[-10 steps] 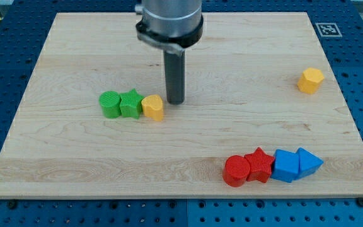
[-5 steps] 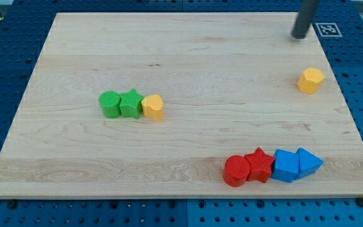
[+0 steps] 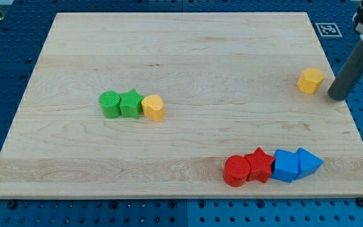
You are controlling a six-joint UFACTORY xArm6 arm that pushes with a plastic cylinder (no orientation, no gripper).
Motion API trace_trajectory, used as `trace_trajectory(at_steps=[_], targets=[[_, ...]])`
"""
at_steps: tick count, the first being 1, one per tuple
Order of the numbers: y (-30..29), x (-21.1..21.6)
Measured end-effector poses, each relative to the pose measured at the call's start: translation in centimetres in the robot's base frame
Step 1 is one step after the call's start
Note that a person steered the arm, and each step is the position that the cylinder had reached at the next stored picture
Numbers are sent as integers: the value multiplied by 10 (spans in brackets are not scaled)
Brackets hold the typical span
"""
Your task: Move the yellow hexagon closer to the yellow heart
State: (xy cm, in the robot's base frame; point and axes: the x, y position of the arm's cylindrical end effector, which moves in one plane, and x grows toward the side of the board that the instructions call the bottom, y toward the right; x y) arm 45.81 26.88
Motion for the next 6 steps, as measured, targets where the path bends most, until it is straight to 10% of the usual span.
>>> trace_trajectory(at_steps=[6], targets=[[24,-60]])
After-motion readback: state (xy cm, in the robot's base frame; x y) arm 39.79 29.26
